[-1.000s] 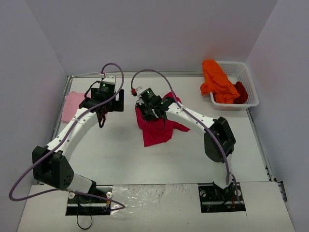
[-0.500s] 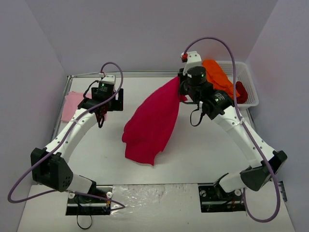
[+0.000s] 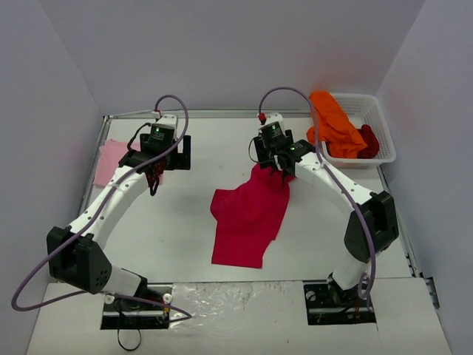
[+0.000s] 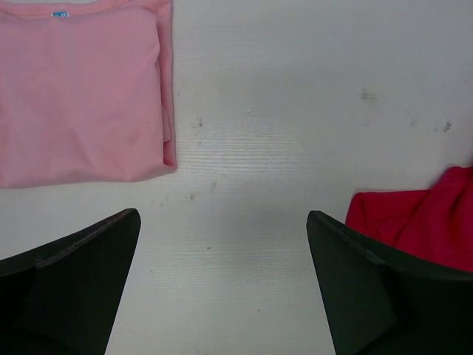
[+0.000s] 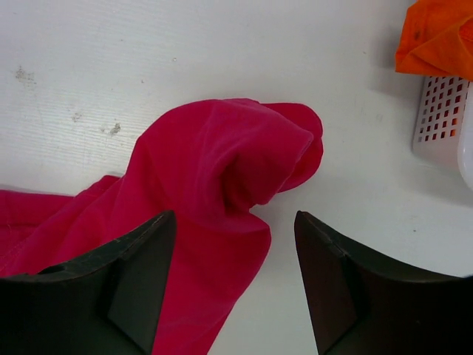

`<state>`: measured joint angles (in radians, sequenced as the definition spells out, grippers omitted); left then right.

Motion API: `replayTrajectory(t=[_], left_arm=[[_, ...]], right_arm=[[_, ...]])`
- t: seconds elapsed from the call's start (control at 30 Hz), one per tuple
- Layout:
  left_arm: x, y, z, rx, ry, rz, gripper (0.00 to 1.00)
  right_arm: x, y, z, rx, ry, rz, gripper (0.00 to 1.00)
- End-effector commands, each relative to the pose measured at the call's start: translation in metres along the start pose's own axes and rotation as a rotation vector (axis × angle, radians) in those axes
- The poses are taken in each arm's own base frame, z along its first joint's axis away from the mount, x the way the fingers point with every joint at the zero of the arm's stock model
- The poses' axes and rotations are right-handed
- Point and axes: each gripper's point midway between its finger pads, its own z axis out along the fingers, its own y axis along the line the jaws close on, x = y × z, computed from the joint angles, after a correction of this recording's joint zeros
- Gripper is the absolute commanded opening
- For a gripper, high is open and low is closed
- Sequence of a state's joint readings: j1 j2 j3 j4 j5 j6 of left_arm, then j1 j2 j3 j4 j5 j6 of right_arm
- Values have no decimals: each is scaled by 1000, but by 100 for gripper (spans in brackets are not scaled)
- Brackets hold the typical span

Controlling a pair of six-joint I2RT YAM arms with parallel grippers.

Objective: Fold and stack the t-shirts
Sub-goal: Flatten out the tshirt

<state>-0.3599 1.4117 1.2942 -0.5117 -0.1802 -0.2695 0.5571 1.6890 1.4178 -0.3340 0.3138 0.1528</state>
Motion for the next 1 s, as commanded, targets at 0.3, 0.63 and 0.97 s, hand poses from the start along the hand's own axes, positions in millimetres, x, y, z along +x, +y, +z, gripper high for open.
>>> replayTrajectory(t=[0.3, 0.63, 0.97], left_arm=[[-13, -8, -7, 38, -33, -10, 96], [-8, -24, -4, 91, -16, 17, 96], [-6, -29, -3, 88, -10, 34, 96]], right_arm=[[-28, 4, -66, -114, -136, 58, 60], [-3, -1, -80, -117, -135, 29, 58], [52, 24, -68, -174, -15, -21, 43]])
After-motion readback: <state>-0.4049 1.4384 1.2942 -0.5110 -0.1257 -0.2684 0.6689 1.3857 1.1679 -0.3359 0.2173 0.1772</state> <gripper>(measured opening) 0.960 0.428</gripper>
